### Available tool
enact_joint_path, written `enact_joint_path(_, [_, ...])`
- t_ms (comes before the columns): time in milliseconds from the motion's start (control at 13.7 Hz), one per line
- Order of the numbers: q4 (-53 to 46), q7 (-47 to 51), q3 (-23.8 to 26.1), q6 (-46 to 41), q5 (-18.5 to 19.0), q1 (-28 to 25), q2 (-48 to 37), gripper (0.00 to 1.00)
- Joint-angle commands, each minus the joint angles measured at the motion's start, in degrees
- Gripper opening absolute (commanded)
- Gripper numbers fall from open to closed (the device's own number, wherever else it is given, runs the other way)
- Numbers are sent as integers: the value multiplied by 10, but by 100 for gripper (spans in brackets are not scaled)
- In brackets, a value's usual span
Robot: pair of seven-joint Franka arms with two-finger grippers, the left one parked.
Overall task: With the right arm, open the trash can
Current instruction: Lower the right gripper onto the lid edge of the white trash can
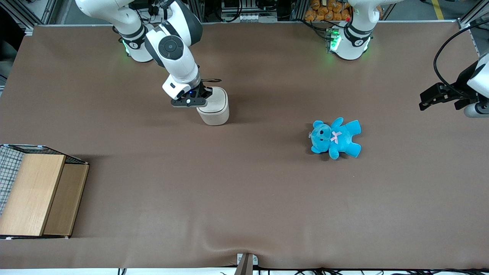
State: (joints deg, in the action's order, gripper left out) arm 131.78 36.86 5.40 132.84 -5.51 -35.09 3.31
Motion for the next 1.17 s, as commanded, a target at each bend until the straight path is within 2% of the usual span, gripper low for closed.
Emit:
enact_joint_path(0, [9,2,-5,9,4,-7,-2,0])
enact_joint_path(728, [16,2,-5,33,4,-8,13,0])
enact_joint_path(1093, [-4,3,-5,-11,4,-7,4,0])
